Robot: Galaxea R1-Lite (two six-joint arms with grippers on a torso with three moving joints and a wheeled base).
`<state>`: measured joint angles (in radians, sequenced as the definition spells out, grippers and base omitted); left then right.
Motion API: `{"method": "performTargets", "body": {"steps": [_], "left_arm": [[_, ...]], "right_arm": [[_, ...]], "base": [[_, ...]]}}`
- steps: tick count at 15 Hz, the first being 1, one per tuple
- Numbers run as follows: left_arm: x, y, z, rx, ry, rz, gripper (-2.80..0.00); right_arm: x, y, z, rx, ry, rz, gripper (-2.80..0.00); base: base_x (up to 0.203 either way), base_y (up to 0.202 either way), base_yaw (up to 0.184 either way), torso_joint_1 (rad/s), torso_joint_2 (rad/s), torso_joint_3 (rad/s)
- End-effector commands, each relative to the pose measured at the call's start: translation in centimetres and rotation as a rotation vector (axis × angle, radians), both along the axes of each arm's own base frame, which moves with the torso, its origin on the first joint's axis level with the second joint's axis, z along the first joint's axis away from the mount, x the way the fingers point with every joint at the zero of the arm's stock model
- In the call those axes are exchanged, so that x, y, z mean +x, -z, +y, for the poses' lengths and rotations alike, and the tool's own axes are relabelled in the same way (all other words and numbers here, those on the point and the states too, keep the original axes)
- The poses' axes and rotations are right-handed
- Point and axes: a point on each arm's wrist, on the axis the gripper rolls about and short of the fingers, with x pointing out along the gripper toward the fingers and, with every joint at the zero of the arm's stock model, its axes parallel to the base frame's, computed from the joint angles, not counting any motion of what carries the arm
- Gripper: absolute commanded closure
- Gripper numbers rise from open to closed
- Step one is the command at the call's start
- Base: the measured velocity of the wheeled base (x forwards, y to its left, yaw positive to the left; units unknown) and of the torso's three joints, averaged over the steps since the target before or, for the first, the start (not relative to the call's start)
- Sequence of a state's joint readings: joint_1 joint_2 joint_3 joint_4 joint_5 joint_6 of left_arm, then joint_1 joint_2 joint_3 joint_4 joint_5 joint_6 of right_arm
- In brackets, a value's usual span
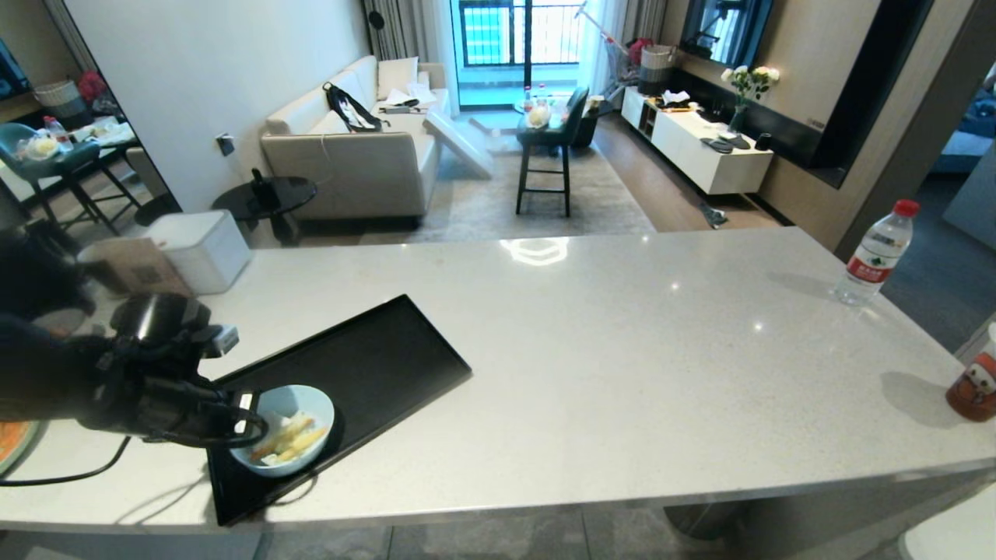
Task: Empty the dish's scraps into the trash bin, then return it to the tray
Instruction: Pick up the bowl with leftover food
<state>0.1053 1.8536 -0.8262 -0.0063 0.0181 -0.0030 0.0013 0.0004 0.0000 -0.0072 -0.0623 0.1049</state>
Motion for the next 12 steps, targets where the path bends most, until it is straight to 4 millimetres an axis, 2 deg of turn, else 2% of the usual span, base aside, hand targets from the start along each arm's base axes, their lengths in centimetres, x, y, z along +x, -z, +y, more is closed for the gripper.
{"method": "performTargets", "body": {"steps": [1,9,12], "left_arm": [[0.65,-0.84,0.08,-0.017,-0.027,-0.013,0.00],[0.46,-0.84,0.06,-0.052,-0.043,0.005,0.00],[0.55,-1.72,0.07,-0.094,-0.091,0.015,0.00]], "right_arm": [[0.00,-0.01,0.00,0.001,0.000,0.000,0.00],[0.00,0.00,0.00,0.001,0.000,-0.001,0.00],[0.00,0.00,0.00,0.001,0.000,-0.001,0.00]], "base": [[0.000,0.000,0.000,0.000,0.00,0.000],[0.000,0.000,0.000,0.000,0.00,0.000],[0.000,0.000,0.000,0.000,0.00,0.000]]}}
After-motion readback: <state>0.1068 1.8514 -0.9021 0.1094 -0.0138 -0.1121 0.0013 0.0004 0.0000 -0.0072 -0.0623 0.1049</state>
